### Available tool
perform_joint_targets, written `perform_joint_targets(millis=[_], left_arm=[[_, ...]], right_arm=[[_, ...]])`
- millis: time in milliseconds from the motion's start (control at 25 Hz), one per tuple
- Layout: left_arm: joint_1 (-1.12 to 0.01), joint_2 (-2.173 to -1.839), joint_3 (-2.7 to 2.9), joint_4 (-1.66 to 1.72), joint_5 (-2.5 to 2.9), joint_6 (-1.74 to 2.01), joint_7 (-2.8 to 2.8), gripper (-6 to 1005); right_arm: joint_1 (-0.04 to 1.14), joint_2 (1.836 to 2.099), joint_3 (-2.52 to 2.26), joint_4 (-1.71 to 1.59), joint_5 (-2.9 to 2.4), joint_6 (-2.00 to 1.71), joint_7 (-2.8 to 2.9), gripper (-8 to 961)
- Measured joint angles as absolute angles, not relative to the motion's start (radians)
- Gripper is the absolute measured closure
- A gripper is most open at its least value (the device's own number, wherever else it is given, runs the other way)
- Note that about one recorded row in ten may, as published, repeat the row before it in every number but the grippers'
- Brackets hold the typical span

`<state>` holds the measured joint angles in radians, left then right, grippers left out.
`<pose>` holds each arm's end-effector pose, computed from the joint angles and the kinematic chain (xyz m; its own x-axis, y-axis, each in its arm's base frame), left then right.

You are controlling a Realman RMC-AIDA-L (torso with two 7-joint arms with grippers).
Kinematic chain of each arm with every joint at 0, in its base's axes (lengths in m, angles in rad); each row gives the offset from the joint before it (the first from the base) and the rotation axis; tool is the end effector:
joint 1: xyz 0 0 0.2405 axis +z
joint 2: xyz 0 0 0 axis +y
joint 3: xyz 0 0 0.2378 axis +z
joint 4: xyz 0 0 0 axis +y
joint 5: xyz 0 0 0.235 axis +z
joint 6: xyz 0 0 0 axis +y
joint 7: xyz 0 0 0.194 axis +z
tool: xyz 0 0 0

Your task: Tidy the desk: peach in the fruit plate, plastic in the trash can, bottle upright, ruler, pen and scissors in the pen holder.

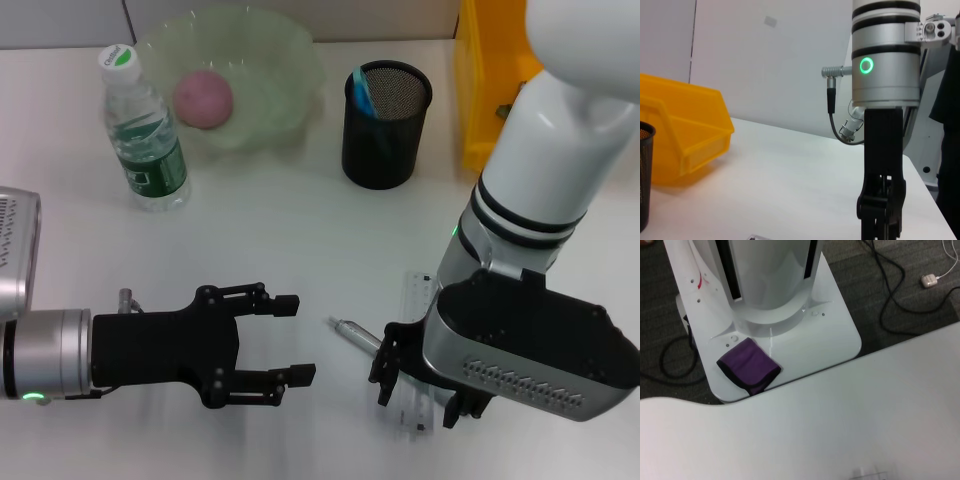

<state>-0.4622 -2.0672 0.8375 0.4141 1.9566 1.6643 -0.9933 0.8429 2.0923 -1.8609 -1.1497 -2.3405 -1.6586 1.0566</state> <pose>-0.2554 0.2783 -0.0860 0.8319 0.2089 0.5142 0.2437 -0.9698 -0.0002 0.1283 0.2917 -0.1345 0.3751 0.9263 0.0355 0.7355 -0.3207 0.5969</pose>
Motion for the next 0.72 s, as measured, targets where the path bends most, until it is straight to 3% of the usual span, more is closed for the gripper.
perform_joint_targets(millis=[400,720], left_arm=[[-0.468,-2.066,0.837,0.414,1.959,1.664,-1.009,218],[-0.466,-2.066,0.838,0.414,1.959,1.664,-1.009,218]], right_arm=[[0.844,2.092,-1.881,-1.125,-2.327,-1.635,1.044,315],[0.844,2.092,-1.899,-1.118,-2.327,-1.613,1.044,385]])
